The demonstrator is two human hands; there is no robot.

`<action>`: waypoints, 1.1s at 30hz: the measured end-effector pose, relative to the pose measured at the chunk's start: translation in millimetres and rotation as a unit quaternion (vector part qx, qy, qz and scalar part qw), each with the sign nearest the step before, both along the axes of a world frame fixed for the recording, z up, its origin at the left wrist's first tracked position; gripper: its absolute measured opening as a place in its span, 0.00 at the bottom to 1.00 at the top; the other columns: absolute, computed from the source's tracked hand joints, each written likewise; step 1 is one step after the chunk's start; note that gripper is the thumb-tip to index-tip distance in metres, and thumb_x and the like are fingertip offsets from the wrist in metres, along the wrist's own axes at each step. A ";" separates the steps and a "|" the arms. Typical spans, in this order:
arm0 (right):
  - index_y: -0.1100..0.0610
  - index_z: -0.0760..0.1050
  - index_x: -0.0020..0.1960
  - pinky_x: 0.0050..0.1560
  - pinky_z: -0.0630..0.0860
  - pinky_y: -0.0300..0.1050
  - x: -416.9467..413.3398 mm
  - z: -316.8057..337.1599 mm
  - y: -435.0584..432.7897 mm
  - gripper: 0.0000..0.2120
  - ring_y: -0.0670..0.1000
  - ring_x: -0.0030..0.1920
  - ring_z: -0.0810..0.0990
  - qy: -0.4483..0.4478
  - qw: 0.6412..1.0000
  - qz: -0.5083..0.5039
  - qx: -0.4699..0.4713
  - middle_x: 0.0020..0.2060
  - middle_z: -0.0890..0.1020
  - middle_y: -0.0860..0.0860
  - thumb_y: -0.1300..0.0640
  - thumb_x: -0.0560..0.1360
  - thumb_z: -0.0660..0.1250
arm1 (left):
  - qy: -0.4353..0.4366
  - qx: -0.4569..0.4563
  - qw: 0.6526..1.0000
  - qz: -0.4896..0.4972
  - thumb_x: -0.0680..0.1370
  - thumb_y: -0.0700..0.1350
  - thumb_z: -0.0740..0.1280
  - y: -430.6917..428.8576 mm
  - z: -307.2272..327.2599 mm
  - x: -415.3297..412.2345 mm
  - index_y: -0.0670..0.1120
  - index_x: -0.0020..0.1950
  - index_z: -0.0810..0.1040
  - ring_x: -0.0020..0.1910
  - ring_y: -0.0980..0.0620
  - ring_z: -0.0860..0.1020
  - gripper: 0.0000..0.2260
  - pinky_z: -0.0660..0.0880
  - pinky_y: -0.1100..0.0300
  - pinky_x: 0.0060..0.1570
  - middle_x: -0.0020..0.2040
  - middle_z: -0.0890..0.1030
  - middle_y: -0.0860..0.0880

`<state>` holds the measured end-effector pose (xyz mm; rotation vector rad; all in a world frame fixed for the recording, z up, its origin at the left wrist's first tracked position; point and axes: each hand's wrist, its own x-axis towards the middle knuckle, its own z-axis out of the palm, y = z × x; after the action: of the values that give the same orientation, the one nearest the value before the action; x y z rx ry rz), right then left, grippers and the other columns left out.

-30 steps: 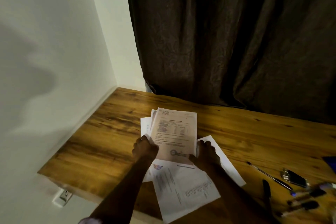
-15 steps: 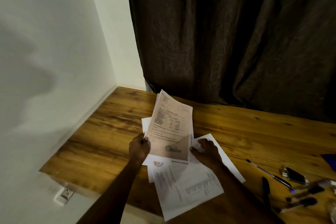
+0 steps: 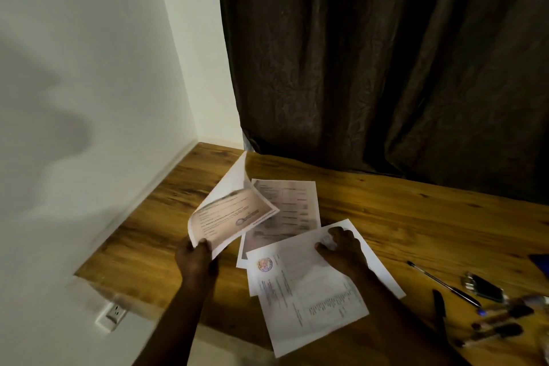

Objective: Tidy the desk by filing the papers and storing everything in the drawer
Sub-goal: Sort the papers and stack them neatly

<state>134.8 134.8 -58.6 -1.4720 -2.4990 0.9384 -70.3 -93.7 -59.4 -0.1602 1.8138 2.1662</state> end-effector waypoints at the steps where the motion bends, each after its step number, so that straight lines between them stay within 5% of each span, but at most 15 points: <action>1: 0.51 0.66 0.71 0.65 0.74 0.53 0.1 0.0 0.3 0.32 0.56 0.69 0.69 -0.002 1.000 0.002 -0.001 0.70 0.69 0.54 0.40 0.73 0.69 | -0.014 -0.001 1.000 0.000 0.77 0.30 0.64 -2.2 -3.7 -0.3 0.42 0.60 0.75 0.50 0.42 0.80 0.13 0.78 0.44 0.52 0.51 0.80 0.42; 12: 0.56 0.69 0.71 0.60 0.73 0.45 5.3 10.9 10.1 0.30 0.55 0.65 0.74 0.002 0.998 0.062 -0.027 0.69 0.70 0.55 0.46 0.73 0.72 | 0.103 -0.099 0.981 -0.132 0.78 0.34 0.67 -20.2 -23.4 10.4 0.43 0.63 0.75 0.55 0.41 0.81 0.15 0.79 0.39 0.54 0.58 0.81 0.42; 16: 0.55 0.76 0.64 0.59 0.74 0.46 31.0 15.4 2.3 0.20 0.56 0.62 0.75 0.069 0.992 -0.005 0.103 0.63 0.77 0.53 0.48 0.75 0.70 | 0.145 -0.136 0.971 -0.132 0.79 0.36 0.65 -17.8 -21.4 18.1 0.42 0.66 0.73 0.54 0.44 0.80 0.15 0.80 0.47 0.50 0.58 0.80 0.44; 23: 0.53 0.59 0.74 0.64 0.69 0.58 80.4 0.9 -15.7 0.34 0.60 0.70 0.65 -0.111 0.978 -0.095 0.149 0.70 0.67 0.55 0.41 0.74 0.66 | 0.174 -0.159 0.966 -0.103 0.79 0.36 0.64 -12.0 -28.6 26.4 0.43 0.66 0.72 0.57 0.41 0.78 0.15 0.80 0.43 0.53 0.60 0.79 0.41; 33: 0.48 0.62 0.72 0.62 0.70 0.57 91.4 3.7 -7.4 0.34 0.60 0.69 0.65 -0.109 0.984 -0.119 0.077 0.69 0.66 0.54 0.37 0.71 0.68 | 0.230 -0.207 0.945 -0.108 0.78 0.34 0.65 -11.0 -37.7 26.5 0.41 0.65 0.72 0.56 0.39 0.78 0.16 0.78 0.43 0.53 0.58 0.79 0.38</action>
<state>226.2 127.5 -54.9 -1.8546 -2.3957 0.5582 -43.8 -104.7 -97.2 0.4733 2.3960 1.7416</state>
